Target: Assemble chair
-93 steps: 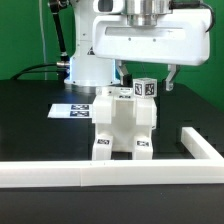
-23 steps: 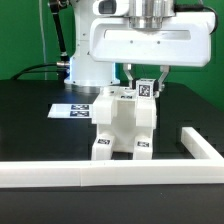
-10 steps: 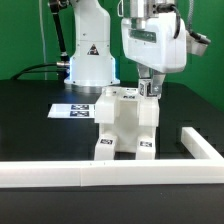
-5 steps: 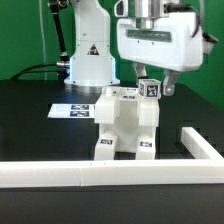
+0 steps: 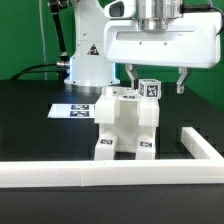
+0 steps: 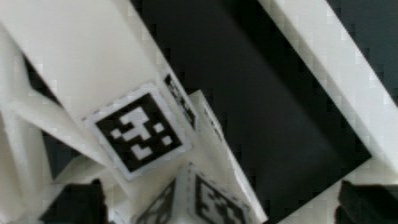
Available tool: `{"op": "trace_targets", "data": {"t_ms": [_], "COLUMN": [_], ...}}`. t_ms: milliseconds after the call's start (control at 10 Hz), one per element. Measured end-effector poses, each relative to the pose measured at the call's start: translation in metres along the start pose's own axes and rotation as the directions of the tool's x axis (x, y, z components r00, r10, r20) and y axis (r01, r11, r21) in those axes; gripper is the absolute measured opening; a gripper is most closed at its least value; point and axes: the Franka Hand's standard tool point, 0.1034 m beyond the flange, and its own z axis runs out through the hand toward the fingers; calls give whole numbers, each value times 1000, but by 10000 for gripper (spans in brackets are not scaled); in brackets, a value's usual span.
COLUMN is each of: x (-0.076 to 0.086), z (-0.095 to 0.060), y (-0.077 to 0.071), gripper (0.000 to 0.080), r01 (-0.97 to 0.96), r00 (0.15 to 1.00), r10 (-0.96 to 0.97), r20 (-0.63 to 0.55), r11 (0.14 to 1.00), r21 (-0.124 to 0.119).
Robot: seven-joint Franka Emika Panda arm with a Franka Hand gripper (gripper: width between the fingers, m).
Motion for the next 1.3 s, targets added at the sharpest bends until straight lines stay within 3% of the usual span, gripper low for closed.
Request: {"op": "trace_targets", "data": {"t_ms": [500,800,1000,1200,1300], "x": [3,8,9,9,9], "z": [0,-2,-2,-2,-2], "y": [4,7,10,10,10], "gripper": [649,649,649,395,395], "r01": [340,544,594,592,592], "r00": [940,839,804,806,806], "r10": [-340,-544,-594,-592,-592], "r20": [-1,0,4,4,4], "r11": [940,838,804,805,805], "r21": [-5,-34,-39,-39,-39]}}
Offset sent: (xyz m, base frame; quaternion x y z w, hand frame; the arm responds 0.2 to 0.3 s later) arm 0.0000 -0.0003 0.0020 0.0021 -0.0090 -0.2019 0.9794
